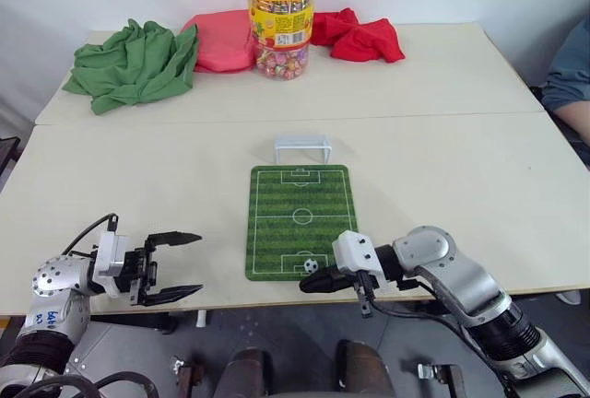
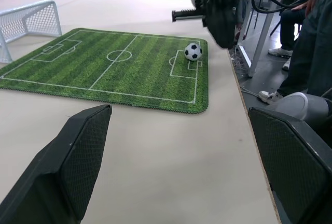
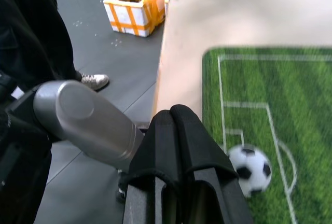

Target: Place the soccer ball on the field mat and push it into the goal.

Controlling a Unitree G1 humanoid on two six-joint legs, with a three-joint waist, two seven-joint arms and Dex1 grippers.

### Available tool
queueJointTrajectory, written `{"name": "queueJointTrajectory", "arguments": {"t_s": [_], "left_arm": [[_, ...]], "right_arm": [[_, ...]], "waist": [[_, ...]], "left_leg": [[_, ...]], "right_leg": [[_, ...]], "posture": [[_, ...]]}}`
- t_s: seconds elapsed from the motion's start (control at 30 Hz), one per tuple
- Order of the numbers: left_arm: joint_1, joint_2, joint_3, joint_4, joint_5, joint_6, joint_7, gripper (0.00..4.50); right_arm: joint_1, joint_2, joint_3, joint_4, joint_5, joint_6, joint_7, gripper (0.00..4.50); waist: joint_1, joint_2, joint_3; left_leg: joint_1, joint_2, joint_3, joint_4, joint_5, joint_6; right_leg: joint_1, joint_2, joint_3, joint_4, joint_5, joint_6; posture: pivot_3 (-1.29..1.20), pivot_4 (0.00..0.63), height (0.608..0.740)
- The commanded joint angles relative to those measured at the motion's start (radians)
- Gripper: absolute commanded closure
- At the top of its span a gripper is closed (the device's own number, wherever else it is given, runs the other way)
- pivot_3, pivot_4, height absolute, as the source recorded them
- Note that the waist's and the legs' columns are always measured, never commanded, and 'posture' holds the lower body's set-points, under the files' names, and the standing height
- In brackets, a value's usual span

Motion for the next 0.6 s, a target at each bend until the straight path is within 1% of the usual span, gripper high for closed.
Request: {"name": "queueJointTrajectory", "arguments": {"t_s": [0.03, 0.13, 0.23, 0.37, 0.6], "left_arm": [[0.008, 0.019, 0.018, -0.018, -0.006, 0.004, -0.112, 0.00], [-0.002, 0.018, 0.028, -0.012, -0.002, 0.006, -0.112, 0.00], [-0.014, 0.017, 0.029, 0.001, 0.002, 0.003, -0.112, 0.00], [-0.055, -0.003, 0.028, 0.033, 0.015, 0.000, -0.112, 0.00], [-0.110, -0.038, 0.010, 0.070, 0.046, 0.002, -0.112, 0.00]], "right_arm": [[-0.059, 0.039, -0.013, 0.114, -0.042, -0.081, -0.019, 4.46], [-0.159, 0.075, -0.063, 0.257, -0.084, -0.154, -0.081, 4.46], [-0.236, 0.107, -0.127, 0.304, -0.071, -0.133, -0.152, 4.46], [-0.266, 0.128, -0.215, 0.253, -0.038, -0.069, -0.236, 4.46], [-0.179, 0.104, -0.236, 0.074, -0.001, 0.043, -0.250, 4.46]], "waist": [[-0.001, 0.000, 0.000], [-0.002, 0.000, 0.000], [-0.002, 0.000, 0.000], [0.001, 0.000, 0.000], [-0.001, 0.000, 0.000]], "left_leg": [[0.000, 0.000, 0.001, 0.000, 0.000, 0.000], [0.000, 0.000, 0.002, 0.000, 0.000, 0.000], [0.000, 0.000, 0.002, 0.000, 0.000, 0.000], [0.000, 0.001, 0.002, -0.001, 0.000, 0.000], [0.000, 0.000, 0.003, -0.001, 0.000, 0.000]], "right_leg": [[0.000, 0.000, 0.000, 0.000, 0.000, 0.000], [-0.001, 0.000, 0.002, 0.001, 0.000, 0.000], [-0.002, 0.000, 0.003, 0.001, 0.000, 0.000], [-0.003, 0.001, 0.002, 0.001, 0.000, 0.000], [-0.003, 0.001, 0.002, 0.001, 0.000, 0.000]], "posture": [[0.00, 0.150, 0.740], [0.00, 0.150, 0.740], [0.00, 0.150, 0.740], [0.00, 0.150, 0.740], [0.00, 0.150, 0.740]]}}
